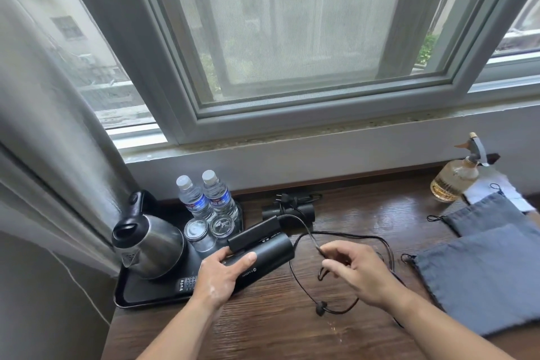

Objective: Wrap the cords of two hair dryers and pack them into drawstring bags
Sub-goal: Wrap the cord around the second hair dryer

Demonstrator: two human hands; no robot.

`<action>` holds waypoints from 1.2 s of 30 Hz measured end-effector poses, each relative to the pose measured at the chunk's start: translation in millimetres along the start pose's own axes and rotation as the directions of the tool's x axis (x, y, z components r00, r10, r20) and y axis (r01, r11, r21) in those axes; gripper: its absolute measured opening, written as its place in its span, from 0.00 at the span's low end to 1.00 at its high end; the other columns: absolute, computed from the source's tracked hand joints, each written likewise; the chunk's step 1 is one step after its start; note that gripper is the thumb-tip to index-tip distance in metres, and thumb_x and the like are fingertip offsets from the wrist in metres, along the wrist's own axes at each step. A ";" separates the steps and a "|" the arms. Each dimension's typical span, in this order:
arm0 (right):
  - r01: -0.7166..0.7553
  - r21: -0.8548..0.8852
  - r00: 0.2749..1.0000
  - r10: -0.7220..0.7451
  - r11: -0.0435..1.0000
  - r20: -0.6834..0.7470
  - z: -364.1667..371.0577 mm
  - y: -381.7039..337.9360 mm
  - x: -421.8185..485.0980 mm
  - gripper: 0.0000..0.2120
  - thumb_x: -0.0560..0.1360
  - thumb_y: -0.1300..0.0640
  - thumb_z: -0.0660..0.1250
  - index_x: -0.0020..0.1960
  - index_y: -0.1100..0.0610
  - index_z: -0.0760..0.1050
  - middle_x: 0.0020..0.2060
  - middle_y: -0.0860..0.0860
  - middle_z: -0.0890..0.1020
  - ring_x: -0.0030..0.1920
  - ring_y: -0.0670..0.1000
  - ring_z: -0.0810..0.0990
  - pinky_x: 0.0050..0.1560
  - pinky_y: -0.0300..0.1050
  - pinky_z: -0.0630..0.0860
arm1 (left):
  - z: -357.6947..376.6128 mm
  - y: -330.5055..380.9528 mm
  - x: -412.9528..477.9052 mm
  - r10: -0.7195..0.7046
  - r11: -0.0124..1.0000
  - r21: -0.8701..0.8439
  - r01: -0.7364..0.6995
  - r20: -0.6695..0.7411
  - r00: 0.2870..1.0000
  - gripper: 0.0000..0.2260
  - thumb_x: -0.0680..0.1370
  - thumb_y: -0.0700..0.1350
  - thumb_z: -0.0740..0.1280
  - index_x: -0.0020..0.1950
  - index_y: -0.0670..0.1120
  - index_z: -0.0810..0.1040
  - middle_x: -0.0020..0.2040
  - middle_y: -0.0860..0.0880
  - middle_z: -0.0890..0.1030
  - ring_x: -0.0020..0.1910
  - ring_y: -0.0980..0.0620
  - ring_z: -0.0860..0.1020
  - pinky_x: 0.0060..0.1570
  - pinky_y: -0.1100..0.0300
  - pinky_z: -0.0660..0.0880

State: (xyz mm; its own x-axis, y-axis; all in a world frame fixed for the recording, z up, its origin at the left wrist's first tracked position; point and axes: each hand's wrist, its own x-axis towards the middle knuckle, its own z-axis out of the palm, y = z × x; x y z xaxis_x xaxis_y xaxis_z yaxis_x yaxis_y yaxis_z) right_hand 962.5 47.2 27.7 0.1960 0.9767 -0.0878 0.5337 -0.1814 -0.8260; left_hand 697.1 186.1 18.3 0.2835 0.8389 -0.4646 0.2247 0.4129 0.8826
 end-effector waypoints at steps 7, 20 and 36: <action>0.208 -0.152 0.977 -0.198 0.966 0.081 33.4 -29.3 14.8 0.14 0.78 0.51 0.68 0.63 0.50 0.80 0.45 0.39 0.79 0.47 0.39 0.77 0.51 0.34 0.74 | 25.2 6.5 -10.9 0.044 0.998 0.044 -0.045 0.018 0.999 0.21 0.64 0.53 0.84 0.53 0.48 0.86 0.46 0.48 0.89 0.46 0.44 0.87 0.48 0.46 0.83; 0.175 -0.303 0.984 -0.166 0.937 0.057 57.5 -39.3 25.6 0.20 0.72 0.39 0.62 0.60 0.43 0.78 0.44 0.42 0.79 0.46 0.46 0.79 0.48 0.46 0.79 | 45.7 13.3 -20.1 0.012 0.998 -0.058 -0.007 0.081 0.997 0.21 0.65 0.37 0.82 0.56 0.42 0.82 0.49 0.41 0.88 0.48 0.41 0.87 0.41 0.54 0.83; -0.126 -0.315 0.968 0.047 0.941 -0.246 65.6 -47.6 -7.5 0.24 0.64 0.39 0.71 0.47 0.45 0.58 0.43 0.42 0.66 0.40 0.47 0.69 0.38 0.39 0.64 | 29.8 33.7 -3.1 0.126 0.987 -0.107 -0.122 0.025 0.992 0.15 0.69 0.33 0.79 0.52 0.45 0.84 0.44 0.46 0.88 0.40 0.50 0.87 0.37 0.59 0.81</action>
State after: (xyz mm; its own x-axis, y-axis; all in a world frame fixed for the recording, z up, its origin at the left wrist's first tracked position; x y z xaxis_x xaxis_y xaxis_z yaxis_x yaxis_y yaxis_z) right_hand 881.7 56.1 31.1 0.4170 0.9088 0.0127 0.7365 -0.3297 -0.5907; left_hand 731.6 186.9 47.4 0.3325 0.8751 -0.3517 0.0874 0.3427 0.9354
